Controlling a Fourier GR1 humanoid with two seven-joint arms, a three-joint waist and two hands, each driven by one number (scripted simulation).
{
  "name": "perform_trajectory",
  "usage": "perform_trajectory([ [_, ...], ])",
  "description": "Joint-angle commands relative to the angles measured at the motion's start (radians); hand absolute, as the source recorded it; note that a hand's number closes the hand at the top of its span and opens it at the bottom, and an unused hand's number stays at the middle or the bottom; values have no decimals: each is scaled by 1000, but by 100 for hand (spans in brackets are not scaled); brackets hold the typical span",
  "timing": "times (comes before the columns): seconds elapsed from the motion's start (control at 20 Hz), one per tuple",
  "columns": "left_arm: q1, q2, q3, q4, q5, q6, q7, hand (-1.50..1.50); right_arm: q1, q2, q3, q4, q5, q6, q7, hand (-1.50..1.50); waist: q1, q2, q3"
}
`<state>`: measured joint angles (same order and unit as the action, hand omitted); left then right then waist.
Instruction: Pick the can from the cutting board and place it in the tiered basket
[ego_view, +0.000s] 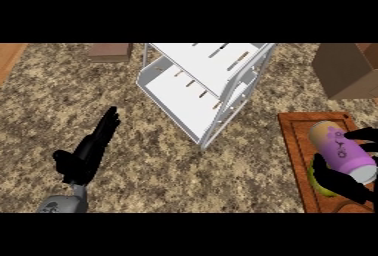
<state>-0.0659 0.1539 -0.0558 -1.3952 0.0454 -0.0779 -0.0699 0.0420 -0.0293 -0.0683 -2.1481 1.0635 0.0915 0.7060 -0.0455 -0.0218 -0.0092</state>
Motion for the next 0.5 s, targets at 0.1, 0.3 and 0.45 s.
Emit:
perform_trajectory([
  [0.1,-50,-11,-15,-6,-6,-2,29,0,-148,28,298,-271,192,149,393,150,43,13,3],
  [0.3,-48,7,-5,50,-2,-42,-27,0,-487,29,319,-149,232,239,609,150,62,22,4],
  [0.45,-116,-22,-11,48,-2,-17,43,0,-646,29,294,-25,200,250,673,150,64,22,5],
])
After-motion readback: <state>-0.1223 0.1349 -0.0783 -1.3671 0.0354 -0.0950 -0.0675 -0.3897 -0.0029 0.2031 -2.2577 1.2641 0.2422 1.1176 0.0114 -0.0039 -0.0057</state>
